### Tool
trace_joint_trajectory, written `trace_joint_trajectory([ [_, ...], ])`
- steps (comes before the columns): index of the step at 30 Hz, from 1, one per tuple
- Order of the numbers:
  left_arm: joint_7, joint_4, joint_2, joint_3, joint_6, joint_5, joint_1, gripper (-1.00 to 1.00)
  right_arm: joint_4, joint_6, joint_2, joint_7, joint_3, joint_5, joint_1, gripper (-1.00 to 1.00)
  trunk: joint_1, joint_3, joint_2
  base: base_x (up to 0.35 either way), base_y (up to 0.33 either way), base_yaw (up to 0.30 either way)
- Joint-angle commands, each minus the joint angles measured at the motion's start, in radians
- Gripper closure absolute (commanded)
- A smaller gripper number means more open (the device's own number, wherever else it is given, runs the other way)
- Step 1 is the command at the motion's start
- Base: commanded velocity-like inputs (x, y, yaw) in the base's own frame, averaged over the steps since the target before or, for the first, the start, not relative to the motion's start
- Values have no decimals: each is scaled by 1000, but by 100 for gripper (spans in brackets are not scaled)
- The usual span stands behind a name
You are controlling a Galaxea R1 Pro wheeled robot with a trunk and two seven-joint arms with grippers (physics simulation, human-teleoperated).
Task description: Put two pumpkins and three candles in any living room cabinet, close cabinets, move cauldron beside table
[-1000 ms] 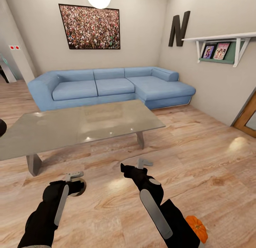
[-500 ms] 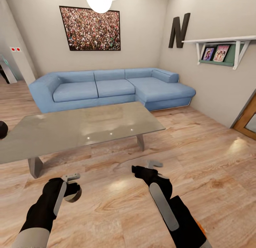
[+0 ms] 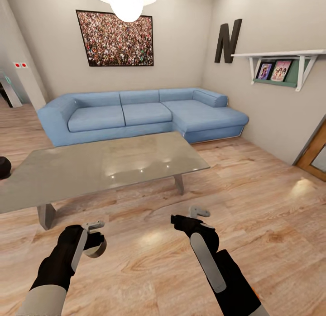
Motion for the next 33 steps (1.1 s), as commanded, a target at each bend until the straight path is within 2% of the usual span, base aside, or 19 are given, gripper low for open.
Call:
trace_joint_trajectory([
  [1, 4, -1, -1, 0, 5, 2, -1, 100, 8, 1, 0, -10, 1, -10, -1, -100, -4, 2, 7, 0, 0, 0],
  [14, 2, 0, -2, -2, 6, 4, -2, 100, 24, 3, -3, -8, 1, -8, -5, -100, -54, 43, 98, 0, 0, 0],
  [23, 2, 0, -19, -3, 6, 2, -2, 100, 22, 24, -8, -7, 0, -9, -5, -100, -88, 71, 161, 0, 0, 0],
  [33, 1, 0, -21, -3, 6, 2, -2, 100, 19, 30, -11, -7, 1, -17, 1, -100, -127, 103, 231, 0, 0, 0],
])
